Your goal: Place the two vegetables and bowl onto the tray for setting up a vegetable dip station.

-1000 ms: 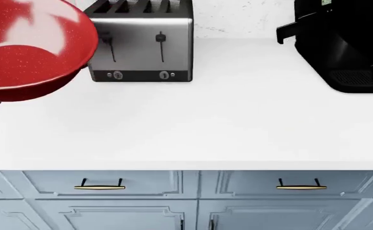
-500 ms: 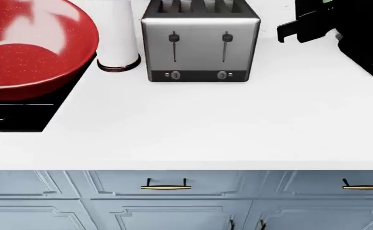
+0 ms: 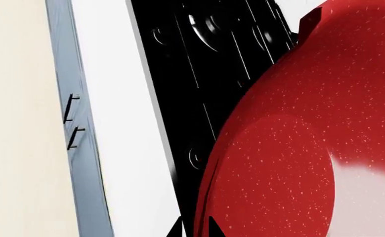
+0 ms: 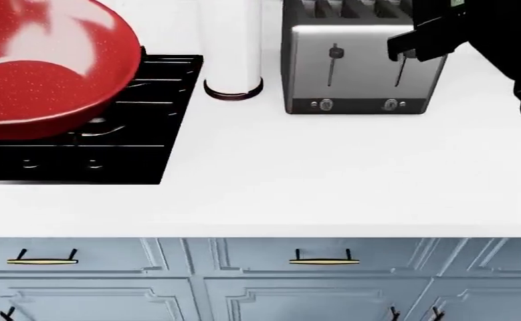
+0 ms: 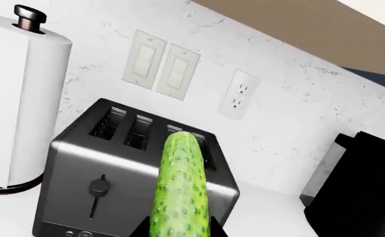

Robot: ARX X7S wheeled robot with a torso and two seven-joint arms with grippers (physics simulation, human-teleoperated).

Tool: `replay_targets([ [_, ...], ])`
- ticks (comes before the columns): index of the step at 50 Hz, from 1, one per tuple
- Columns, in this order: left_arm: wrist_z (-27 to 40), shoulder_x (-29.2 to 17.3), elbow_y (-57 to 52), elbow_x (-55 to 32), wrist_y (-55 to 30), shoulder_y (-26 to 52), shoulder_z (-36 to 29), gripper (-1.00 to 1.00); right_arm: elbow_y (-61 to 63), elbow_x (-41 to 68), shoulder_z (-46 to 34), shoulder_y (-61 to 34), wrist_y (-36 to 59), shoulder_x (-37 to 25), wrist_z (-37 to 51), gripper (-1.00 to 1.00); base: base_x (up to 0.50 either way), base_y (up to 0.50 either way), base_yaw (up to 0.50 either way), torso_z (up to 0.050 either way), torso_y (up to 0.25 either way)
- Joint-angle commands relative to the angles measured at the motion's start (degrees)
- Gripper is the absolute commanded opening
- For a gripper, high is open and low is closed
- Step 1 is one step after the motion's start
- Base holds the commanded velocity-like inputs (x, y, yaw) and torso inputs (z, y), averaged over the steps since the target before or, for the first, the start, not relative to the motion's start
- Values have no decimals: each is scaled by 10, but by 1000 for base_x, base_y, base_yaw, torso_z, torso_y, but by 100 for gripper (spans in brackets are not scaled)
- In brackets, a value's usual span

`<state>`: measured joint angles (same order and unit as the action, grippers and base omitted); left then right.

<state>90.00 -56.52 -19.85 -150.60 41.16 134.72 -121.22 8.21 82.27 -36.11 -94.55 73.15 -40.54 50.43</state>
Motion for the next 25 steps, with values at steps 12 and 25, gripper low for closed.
replay_targets([
  [12,0,0,1,5,0,3,4,-100,-1,-1,0,1,-8,-4,7,-100,0,500,0,0,1],
  [25,0,2,3,4,-2,3,4,-100,-4,-2,-6,-6,-9,-4,6,-100,0,500,0,0,0],
])
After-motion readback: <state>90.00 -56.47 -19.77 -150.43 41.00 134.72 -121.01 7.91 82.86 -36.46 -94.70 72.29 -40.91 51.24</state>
